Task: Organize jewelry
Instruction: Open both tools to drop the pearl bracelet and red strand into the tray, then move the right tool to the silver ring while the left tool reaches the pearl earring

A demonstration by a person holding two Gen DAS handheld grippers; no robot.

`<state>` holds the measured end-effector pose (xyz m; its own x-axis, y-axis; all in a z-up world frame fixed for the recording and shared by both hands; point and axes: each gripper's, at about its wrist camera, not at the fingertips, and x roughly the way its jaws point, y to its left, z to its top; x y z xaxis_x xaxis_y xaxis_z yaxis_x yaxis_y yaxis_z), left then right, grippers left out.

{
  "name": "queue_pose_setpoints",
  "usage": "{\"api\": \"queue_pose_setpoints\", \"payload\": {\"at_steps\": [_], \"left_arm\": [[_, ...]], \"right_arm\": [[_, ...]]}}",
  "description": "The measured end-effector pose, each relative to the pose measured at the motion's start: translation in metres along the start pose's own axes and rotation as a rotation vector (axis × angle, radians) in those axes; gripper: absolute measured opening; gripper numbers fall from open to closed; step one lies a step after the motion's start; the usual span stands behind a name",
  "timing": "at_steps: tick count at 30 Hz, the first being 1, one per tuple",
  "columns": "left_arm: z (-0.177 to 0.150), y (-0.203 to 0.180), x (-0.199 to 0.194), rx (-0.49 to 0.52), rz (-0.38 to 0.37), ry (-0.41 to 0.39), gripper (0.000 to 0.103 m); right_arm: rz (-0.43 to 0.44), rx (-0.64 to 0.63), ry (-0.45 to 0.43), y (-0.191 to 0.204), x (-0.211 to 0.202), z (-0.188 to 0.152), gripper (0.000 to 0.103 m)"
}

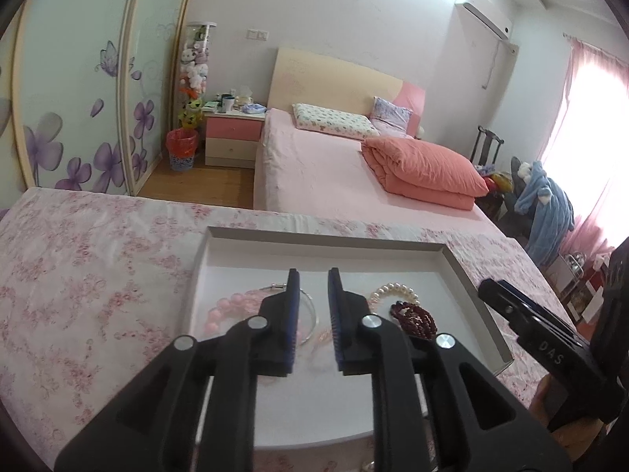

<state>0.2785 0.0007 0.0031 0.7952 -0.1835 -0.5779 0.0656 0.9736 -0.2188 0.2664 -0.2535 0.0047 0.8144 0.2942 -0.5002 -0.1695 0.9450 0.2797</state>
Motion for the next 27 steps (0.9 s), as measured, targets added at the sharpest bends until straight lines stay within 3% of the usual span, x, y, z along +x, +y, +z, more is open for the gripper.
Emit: {"api": "queue_pose_setpoints", "payload": {"at_steps": [13,23,27], "left_arm": [[-0.034,0.021,-0.052,0.002,0.033,0.015,0.032],[-0.083,0.03,-0.09,0.08,0.044,0.068,0.05],[-0.103,0.03,-0.098,0.111,0.059,0.083,0.062]], "right_arm": [[0.011,-0.043,0.033,0.003,-0.042,-0.023,0.042],[0.011,-0.077,0.196,0.002,-0.066,-0.078,0.042],[0.015,-0.116,0.252,0.006,-0.074,-0.099,0.042]]}}
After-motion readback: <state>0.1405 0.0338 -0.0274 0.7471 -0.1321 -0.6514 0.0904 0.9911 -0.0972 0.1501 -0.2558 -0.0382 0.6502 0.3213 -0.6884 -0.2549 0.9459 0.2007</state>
